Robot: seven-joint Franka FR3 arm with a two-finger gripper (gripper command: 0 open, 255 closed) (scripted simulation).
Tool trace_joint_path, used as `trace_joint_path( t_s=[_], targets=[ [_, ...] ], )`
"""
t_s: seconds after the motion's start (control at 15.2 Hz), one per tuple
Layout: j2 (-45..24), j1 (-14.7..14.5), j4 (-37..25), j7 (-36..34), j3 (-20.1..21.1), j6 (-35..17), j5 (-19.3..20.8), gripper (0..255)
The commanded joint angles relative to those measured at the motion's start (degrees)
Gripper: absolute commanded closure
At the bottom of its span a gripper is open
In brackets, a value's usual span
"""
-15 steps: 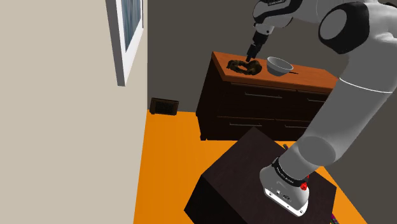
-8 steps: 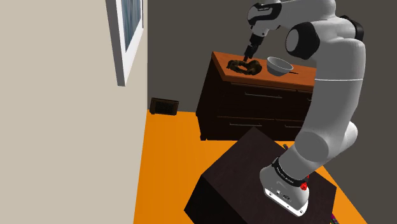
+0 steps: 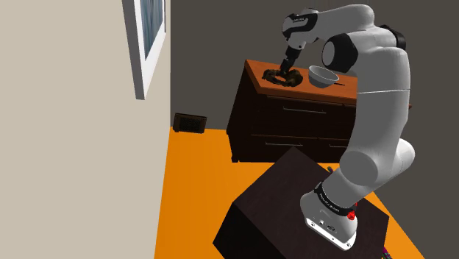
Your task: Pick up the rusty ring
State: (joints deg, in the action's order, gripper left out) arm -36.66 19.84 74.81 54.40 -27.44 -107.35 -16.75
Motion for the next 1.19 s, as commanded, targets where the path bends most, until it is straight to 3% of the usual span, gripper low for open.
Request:
trace_joint_path(
  t_s=[0.0, 0.07, 0.13, 0.73, 1.12],
  targets=[
    [-0.1, -0.1, 0.9, 0.1, 0.1, -1.0, -0.1, 0],
    [-0.1, -0.1, 0.9, 0.2, 0.1, -1.0, -0.1, 0],
    [-0.2, 0.0, 0.7, 0.2, 0.1, -1.0, -0.1, 255],
    [-0.1, -0.1, 0.9, 0.2, 0.1, -1.0, -0.1, 255],
    [0.7, 0.3, -2.5, -0.3, -0.3, 3.0, 0.4, 255]
  ],
)
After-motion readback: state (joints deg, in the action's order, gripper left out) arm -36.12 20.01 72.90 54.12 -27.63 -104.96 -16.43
